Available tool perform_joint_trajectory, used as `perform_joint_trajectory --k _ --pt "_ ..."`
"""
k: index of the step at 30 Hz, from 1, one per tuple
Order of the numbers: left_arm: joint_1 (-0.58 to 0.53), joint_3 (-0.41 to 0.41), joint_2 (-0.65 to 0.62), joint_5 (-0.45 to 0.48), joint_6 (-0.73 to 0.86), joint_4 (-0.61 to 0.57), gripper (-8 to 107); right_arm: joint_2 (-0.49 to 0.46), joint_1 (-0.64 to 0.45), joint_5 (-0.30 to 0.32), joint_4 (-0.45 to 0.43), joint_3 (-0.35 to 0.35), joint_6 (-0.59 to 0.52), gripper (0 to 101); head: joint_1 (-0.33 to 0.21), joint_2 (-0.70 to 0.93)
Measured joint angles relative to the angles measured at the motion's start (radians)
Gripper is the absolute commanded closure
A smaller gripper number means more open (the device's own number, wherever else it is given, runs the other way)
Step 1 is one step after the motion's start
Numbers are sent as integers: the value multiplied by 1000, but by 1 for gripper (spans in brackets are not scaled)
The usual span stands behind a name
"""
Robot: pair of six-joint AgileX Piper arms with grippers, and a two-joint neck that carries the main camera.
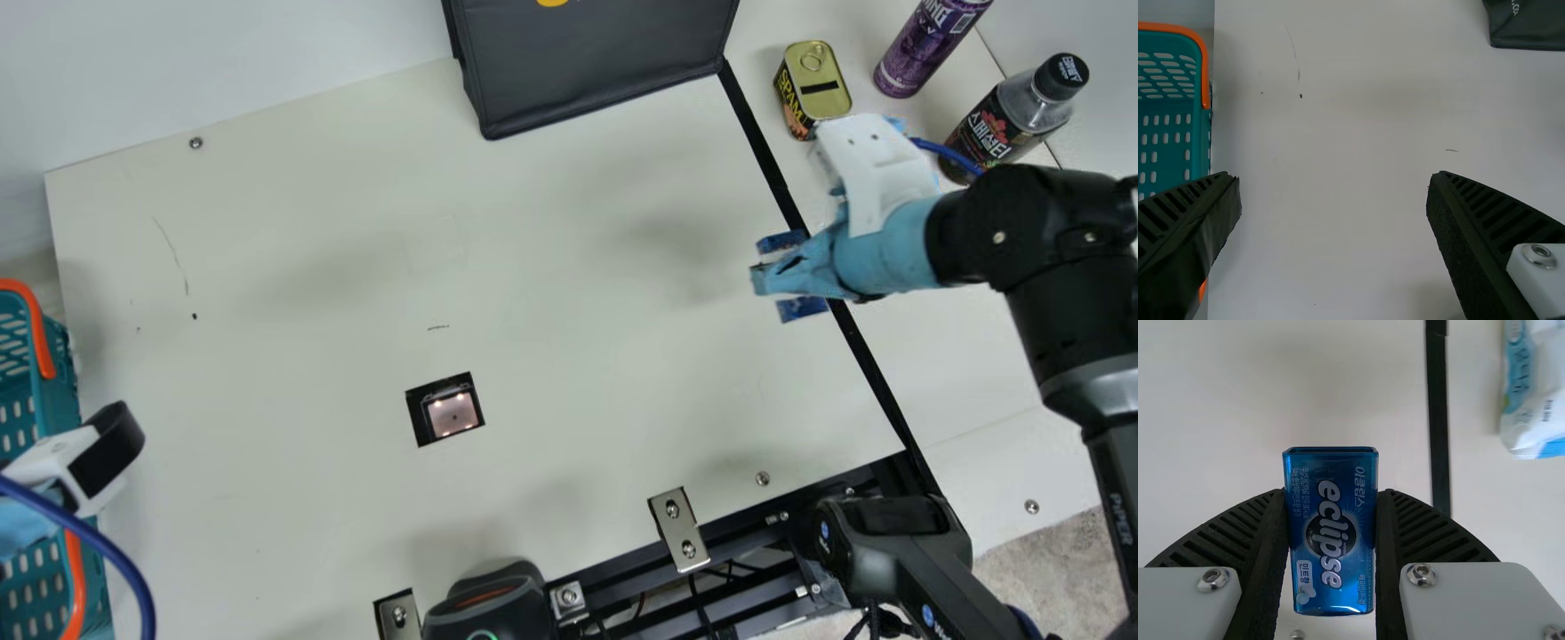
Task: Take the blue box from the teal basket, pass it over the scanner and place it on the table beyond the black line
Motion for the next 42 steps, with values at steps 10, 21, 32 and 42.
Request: perform_joint_trajectory --k 10,21,32,42 --pt "0 0 0 0 0 0 9 83 -319 14 19 -29 -331 101 0 0" --pt "0 0 0 0 0 0 9 177 -543 -44 -6 -25 -604 101 0 0" --pt "0 0 0 0 0 0 9 261 -631 -162 -10 43 -746 101 0 0" --pt "0 0 0 0 0 0 9 332 -639 -252 -7 81 -771 101 0 0"
